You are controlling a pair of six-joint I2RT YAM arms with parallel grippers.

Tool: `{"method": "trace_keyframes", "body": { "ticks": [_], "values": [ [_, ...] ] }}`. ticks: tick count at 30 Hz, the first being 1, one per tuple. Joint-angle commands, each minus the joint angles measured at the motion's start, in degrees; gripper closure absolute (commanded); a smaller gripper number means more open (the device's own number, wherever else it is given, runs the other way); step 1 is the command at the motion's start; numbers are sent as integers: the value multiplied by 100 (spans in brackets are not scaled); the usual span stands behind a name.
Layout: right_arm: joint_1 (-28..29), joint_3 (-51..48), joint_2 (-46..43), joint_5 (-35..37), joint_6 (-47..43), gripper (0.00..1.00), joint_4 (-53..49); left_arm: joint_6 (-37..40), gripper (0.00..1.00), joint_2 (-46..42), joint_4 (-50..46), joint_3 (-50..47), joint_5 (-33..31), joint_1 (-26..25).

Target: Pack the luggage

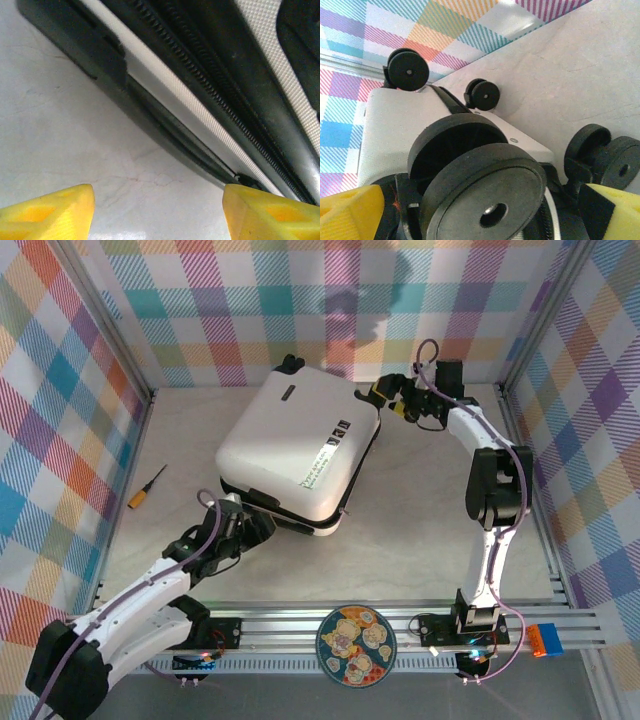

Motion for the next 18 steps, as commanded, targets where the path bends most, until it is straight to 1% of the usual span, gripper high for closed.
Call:
{"method": "trace_keyframes", "body": {
  "ticks": [1,6,9,15,18],
  "values": [
    [-3,181,136,-459,260,1,393,-173,31,282,755,-117,8,-57],
    [-3,-12,118,-661,372,3,661,-300,32,875,1354,-124,-36,-66],
    [-5,-107,99,-766,424,6,782,-400,37,1102,1504,-124,-170,-66],
    [-10,-326,79,-986,597,14,1116,-518,55,1288,1329,-131,-705,-66],
    [-4,-403,86,-1061,592,16,1157,-457,58,1476,1237,-62,-901,-66]
  ]
}}
